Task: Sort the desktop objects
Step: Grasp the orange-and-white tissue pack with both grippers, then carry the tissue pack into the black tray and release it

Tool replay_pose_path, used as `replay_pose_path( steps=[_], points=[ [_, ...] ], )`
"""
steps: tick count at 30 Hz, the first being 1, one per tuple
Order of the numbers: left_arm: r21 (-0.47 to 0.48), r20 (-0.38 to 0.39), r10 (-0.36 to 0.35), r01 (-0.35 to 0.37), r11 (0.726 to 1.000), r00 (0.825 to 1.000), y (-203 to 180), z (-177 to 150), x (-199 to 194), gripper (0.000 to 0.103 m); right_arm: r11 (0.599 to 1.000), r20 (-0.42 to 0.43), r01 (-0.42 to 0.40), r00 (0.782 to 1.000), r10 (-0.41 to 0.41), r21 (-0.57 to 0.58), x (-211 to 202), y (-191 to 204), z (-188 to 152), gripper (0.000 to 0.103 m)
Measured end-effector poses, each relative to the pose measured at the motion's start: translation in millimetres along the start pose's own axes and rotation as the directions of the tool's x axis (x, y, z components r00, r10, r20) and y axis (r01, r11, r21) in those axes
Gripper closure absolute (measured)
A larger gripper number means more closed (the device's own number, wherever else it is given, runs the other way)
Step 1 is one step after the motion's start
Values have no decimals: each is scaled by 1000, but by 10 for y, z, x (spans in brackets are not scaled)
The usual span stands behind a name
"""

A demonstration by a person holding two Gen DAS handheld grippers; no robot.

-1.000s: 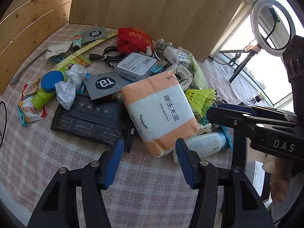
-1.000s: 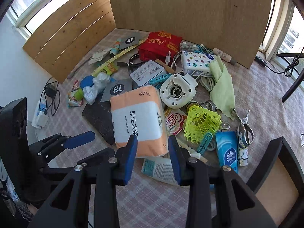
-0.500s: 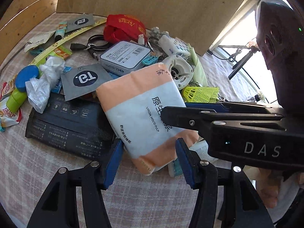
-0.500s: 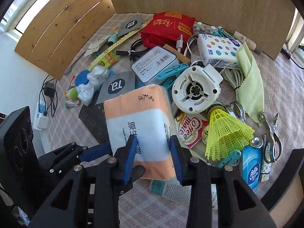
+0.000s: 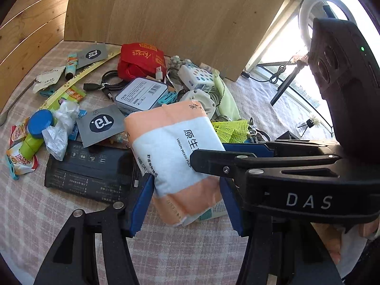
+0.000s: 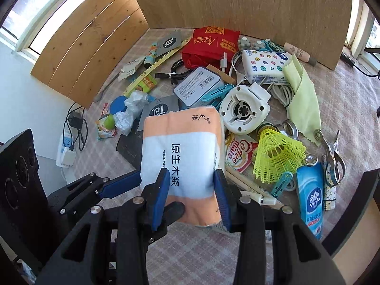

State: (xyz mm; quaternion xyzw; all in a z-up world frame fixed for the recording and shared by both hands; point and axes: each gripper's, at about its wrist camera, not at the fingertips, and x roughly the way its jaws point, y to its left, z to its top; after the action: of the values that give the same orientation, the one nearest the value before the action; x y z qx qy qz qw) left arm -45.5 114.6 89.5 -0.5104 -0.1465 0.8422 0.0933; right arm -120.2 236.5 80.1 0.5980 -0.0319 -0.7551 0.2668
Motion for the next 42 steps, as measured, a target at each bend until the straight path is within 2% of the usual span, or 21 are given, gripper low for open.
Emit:
replay_pose_path(
  steps=[6,13,14,15,16,17,18,20,23,26,27,28,32,37,42],
  points=[
    [57,24,-25,23,998,999,-270,-1,-121,49,1000,36,-10,999,9,22,-297,-115,-123,64],
    [155,8,-97,95,983,995,-747,-61,-138,49,995,65,-44,997,38,94,-586,-393,-366,65],
    [172,-4,-129,127,977,992,-844,-76,-120,51,990,57,-79,996,73,114,-597,-460,-415,73],
    [186,-23,-144,146,972,989,-937,-97,-95,53,986,49,-92,995,86,139,-596,-516,-461,73],
    [207,-26,-132,134,969,991,-1013,-113,-70,55,984,48,-86,996,79,159,-598,-571,-502,73],
    [220,-31,-116,120,968,993,-1054,-132,-44,51,983,53,-64,997,56,171,-598,-627,-534,68],
    [213,-41,-115,121,969,993,-1045,-145,-17,48,981,58,-55,997,45,183,-603,-676,-573,66],
    [183,-64,-124,134,974,990,-948,-181,13,46,980,62,-41,998,29,197,-587,-744,-612,65],
    [148,-53,-73,80,986,996,-699,-269,-23,48,985,54,1,998,-11,174,-548,-733,-621,65],
    [44,-57,-89,92,995,994,-341,-351,-99,44,988,44,-8,999,1,154,-499,-681,-581,65],
    [23,-56,-79,80,997,995,-246,-376,-110,39,991,38,-13,999,8,137,-479,-637,-562,65],
    [12,-58,-63,64,998,996,-162,-418,-122,37,994,31,-18,999,14,111,-455,-581,-545,64],
    [-57,-93,-40,35,998,995,80,-606,-114,37,1000,-1,-6,1000,6,15,-307,-302,-479,61],
    [-109,-114,-55,42,993,992,221,-777,-128,37,998,-58,-14,998,11,-61,-12,-45,-357,60],
    [-140,-155,-101,79,987,983,230,-853,56,36,994,-131,13,991,-27,-108,288,50,-361,59]
  ],
)
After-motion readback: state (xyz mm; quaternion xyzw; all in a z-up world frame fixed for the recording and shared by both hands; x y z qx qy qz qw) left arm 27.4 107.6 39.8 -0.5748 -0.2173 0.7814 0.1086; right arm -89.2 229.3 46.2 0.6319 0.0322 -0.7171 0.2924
